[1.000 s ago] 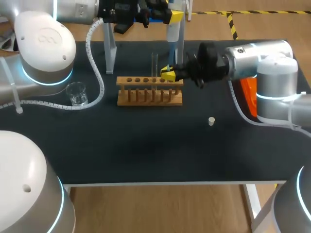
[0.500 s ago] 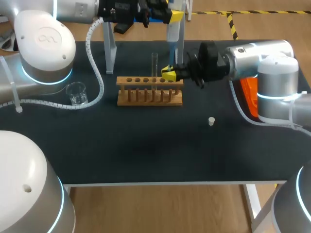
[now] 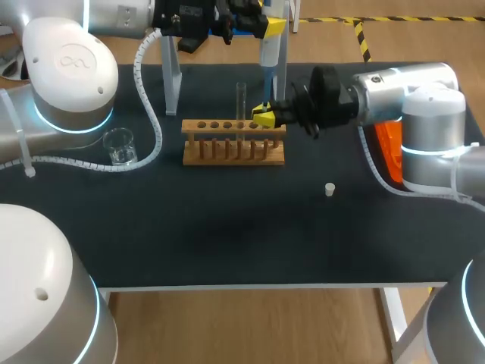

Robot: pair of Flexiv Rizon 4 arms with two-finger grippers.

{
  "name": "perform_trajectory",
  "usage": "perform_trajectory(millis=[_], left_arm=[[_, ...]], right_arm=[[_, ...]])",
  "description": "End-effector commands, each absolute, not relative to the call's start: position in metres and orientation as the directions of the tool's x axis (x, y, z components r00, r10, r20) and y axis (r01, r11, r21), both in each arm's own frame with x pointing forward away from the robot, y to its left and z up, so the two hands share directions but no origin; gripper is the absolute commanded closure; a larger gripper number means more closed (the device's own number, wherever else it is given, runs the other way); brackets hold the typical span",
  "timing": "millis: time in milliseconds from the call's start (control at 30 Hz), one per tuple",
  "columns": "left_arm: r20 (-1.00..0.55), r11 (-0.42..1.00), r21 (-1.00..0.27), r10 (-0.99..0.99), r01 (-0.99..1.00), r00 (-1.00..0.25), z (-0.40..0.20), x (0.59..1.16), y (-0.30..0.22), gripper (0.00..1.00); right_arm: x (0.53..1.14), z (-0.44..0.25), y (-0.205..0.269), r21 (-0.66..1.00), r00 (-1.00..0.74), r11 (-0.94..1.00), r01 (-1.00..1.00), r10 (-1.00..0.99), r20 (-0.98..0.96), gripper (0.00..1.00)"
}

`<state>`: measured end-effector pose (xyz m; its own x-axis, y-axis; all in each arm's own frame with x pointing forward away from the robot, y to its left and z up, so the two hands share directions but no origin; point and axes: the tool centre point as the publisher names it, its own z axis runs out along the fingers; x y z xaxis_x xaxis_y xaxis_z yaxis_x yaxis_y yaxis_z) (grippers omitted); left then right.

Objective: Invert the test tube, pick up the pipette, mount the tip to pipette, aspirate from beaker and dispense into the tube, eject the tip, return the pipette, and cap with the stopper.

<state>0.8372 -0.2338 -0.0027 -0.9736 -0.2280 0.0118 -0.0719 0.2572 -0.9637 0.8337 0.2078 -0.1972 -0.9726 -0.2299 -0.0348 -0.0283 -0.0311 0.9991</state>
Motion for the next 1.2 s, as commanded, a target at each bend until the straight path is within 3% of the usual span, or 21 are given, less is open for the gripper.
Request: perform_trajectory(millis=[33,1200], left_arm=[[0.012,0.258,-0.963,-0.226,-0.071,-0.974,-0.003,0.837,-0.232,1.0],[0.012,0.258,-0.963,-0.226,-0.071,-0.974,-0.003,0.837,-0.232,1.0]], right_arm=[[0.834,-0.192,0.208,0.999,-0.971,-0.031,-0.034,-0.235,-0.04,1.0],[0.835,-0.189,0.208,0.998,-0.97,-0.034,-0.044,-0.24,-0.05,1.0]])
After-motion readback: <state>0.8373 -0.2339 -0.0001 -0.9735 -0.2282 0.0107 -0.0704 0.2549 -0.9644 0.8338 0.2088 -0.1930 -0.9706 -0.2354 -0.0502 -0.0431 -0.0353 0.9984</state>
